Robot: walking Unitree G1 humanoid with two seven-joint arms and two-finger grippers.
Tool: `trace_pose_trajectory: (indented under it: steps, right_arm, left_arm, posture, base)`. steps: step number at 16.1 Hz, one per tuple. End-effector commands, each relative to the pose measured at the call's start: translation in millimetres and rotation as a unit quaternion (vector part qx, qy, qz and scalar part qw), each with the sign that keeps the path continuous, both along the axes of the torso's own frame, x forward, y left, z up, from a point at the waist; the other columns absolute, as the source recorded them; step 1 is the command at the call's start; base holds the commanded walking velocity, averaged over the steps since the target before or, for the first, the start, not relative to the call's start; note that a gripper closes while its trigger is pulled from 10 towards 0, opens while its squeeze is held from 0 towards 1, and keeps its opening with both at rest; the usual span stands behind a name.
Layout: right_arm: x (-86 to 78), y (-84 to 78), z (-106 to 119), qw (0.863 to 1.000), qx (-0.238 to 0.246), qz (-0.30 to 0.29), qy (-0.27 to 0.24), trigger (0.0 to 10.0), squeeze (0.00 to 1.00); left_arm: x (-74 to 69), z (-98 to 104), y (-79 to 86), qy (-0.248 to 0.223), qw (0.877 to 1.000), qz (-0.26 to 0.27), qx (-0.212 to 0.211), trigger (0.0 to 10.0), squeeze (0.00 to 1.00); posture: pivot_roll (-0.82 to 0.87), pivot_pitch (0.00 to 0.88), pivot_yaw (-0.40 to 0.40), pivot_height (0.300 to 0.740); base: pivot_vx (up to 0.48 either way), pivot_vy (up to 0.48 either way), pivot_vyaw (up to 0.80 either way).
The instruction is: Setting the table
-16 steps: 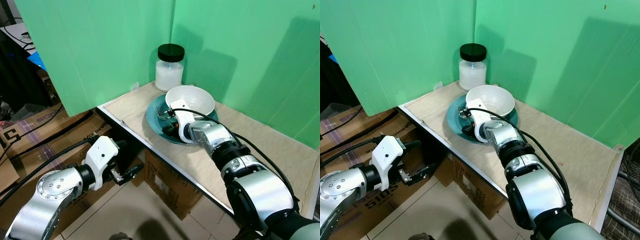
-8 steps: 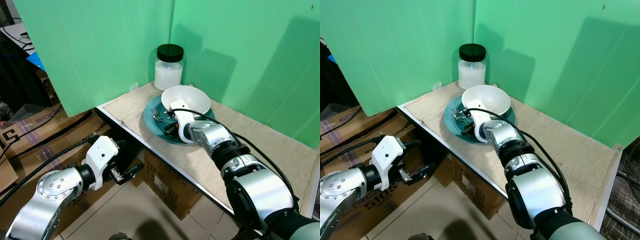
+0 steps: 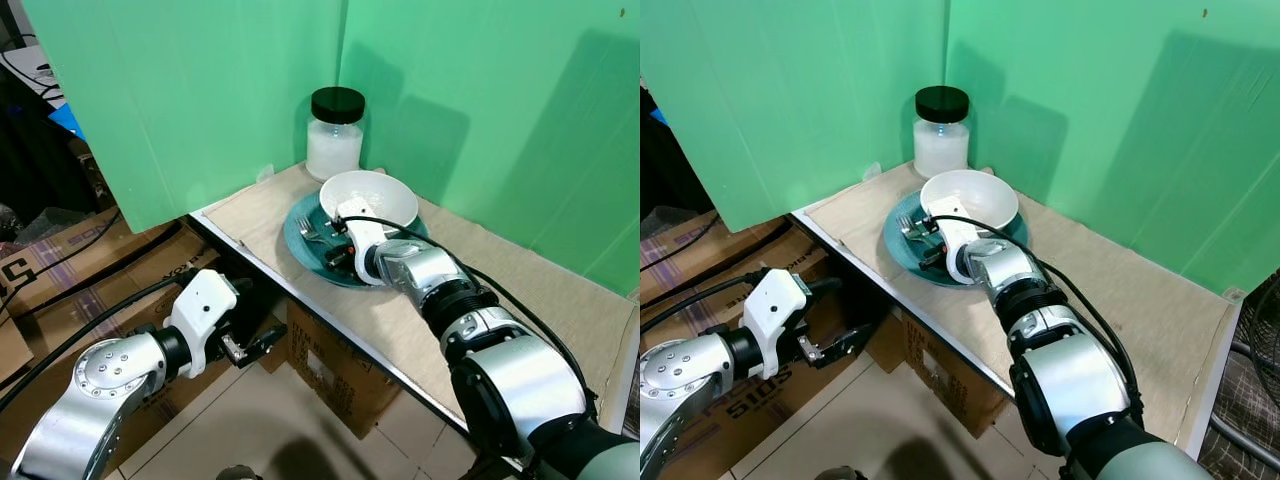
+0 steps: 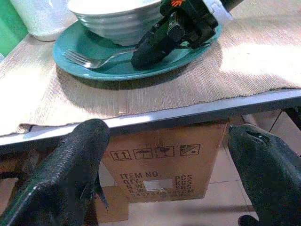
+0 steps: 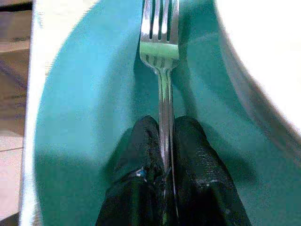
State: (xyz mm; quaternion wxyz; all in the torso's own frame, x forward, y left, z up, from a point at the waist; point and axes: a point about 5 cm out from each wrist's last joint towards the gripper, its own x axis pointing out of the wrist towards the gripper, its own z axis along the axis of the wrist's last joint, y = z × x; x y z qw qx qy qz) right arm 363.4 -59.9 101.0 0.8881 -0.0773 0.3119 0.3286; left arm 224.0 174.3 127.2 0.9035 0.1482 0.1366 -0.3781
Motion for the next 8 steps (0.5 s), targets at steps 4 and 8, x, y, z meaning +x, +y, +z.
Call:
trace_pose_trajectory:
  steps: [4,8]
  right_arm:
    - [1.7,3.9,15.0,0.998,0.052,0.046,0.000,0.0,0.00]
    - [5.5,3.9,34.9,0.991,0.119,0.063,-0.004,0.0,0.00]
  left_arm:
    - [4.8,1.9,-0.1,-0.003,1.000,-0.003,0.006,10.0,0.00]
    - [5.3,2.7,-0.3,-0.004,1.000,-0.005,0.007,10.0,0.00]
  posture:
    - [0.11,0.000,-0.028,0.740]
    - [0.11,0.000,-0.023,0.740]
  base:
    - [0.000,0.000,0.00]
    - [0.000,0.000,0.00]
